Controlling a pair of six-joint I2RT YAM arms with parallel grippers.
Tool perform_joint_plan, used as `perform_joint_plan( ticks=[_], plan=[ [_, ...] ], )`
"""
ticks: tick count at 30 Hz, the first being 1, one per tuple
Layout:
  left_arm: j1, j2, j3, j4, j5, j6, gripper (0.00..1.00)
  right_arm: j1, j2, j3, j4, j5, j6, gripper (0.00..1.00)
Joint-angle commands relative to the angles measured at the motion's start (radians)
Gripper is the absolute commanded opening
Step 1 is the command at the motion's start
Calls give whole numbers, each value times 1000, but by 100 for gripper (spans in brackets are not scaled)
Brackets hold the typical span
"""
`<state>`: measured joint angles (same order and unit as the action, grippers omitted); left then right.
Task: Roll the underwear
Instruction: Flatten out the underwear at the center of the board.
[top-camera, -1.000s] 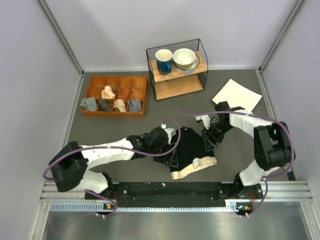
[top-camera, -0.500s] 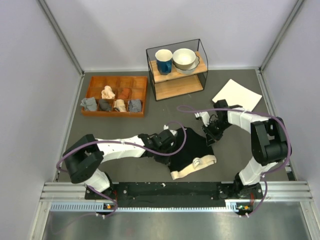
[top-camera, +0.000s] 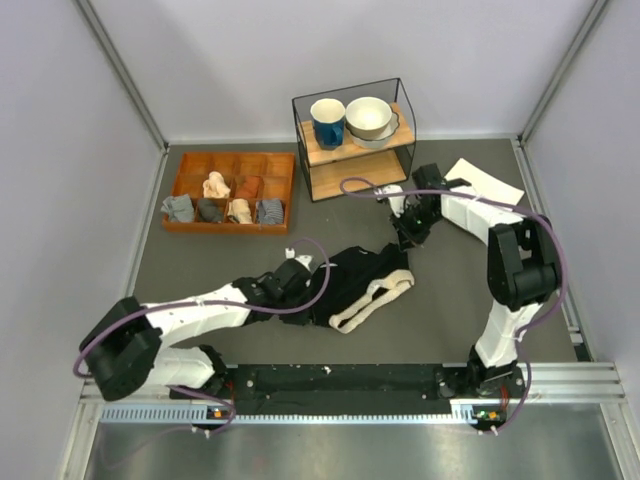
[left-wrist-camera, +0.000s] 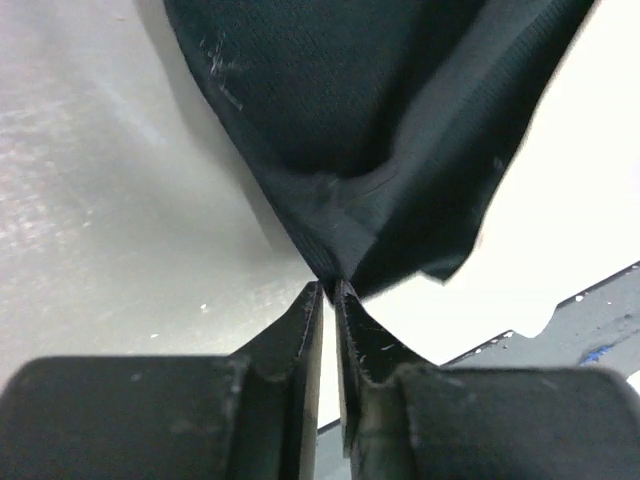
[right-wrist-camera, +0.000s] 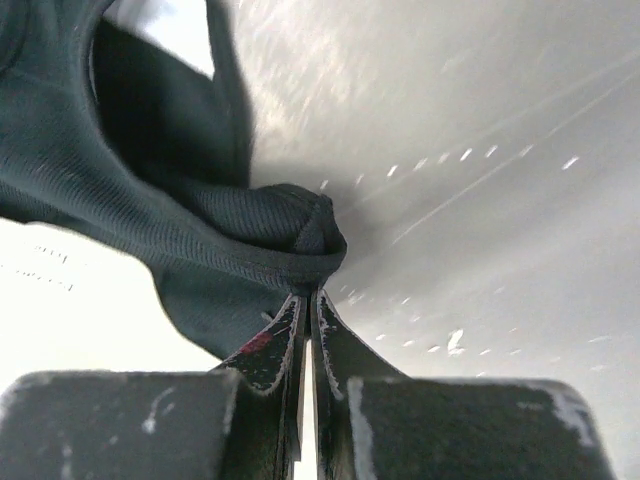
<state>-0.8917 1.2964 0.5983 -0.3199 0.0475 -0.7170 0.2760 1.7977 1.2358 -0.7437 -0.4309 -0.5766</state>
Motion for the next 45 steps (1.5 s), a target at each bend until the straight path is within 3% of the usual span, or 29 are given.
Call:
perform_joint_plan(
  ticks=[1, 2, 3, 5, 6, 9, 11, 15, 17, 19, 24, 36, 40, 45],
  plan=[
    [37, -139, -31, 27, 14, 2, 20, 45, 74, 168, 15, 49, 14, 1],
    [40, -163, -31, 7, 9, 10, 26, 46, 83, 183, 9, 61, 12, 2],
    [48, -184, -29, -5, 9, 17, 35, 46, 86, 194, -5, 67, 9, 10],
    [57, -249, -19, -25, 14, 51, 41, 45, 68, 185, -17, 84, -6, 20],
    [65, -268, -15, -39, 17, 66, 48, 45, 51, 151, -22, 95, -23, 32],
    [88, -338, 4, -31, 53, 137, 60, 37, -56, 55, -28, 92, -46, 47],
    [106, -352, 17, -10, 90, 192, 71, 29, -142, 4, -31, 77, -55, 50],
    [149, -290, 49, 63, 202, 258, 73, 3, -201, -79, -29, -33, -14, 54],
    [148, -226, 72, 155, 362, 280, 72, -14, -183, -81, -26, -102, 21, 54],
    [99, -151, 101, 214, 400, 258, 70, -21, -138, -82, -23, -135, 72, 53],
    [-48, -31, 175, 219, 293, 298, 67, -26, -78, -101, 6, -109, 106, 52],
    [-142, 210, 254, 165, 180, 366, 62, -58, -81, -134, 33, -111, 106, 51],
    [-197, 267, 317, 49, 22, 383, 61, -60, -80, -136, 36, -117, 106, 51],
    [-256, 282, 336, -18, -35, 355, 24, -60, -83, -137, 37, -114, 110, 51]
  ],
)
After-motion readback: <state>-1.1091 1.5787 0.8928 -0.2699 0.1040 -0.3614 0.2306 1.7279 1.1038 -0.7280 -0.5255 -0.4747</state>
